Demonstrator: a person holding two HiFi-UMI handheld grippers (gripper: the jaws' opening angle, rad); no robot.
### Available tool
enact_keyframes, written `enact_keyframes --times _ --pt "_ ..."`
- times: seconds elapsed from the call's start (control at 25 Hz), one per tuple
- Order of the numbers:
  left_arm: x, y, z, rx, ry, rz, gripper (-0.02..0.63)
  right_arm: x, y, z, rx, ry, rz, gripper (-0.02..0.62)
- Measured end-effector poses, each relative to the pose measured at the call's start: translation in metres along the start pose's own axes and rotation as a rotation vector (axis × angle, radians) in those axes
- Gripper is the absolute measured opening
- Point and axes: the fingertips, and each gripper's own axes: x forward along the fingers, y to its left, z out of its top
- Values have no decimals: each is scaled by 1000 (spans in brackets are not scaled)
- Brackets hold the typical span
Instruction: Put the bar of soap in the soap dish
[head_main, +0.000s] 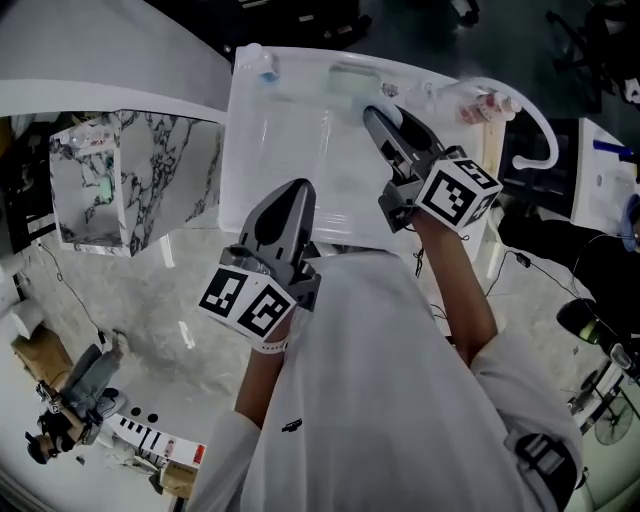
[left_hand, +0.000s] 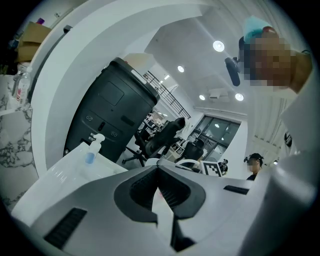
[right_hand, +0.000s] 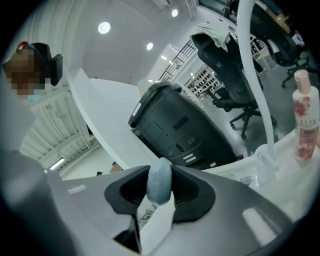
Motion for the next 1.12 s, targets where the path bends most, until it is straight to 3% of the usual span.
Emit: enact_keyframes --times 1.12 --pt "2 78 -9 -48 98 36 9 128 -147 -81 -44 231 -276 136"
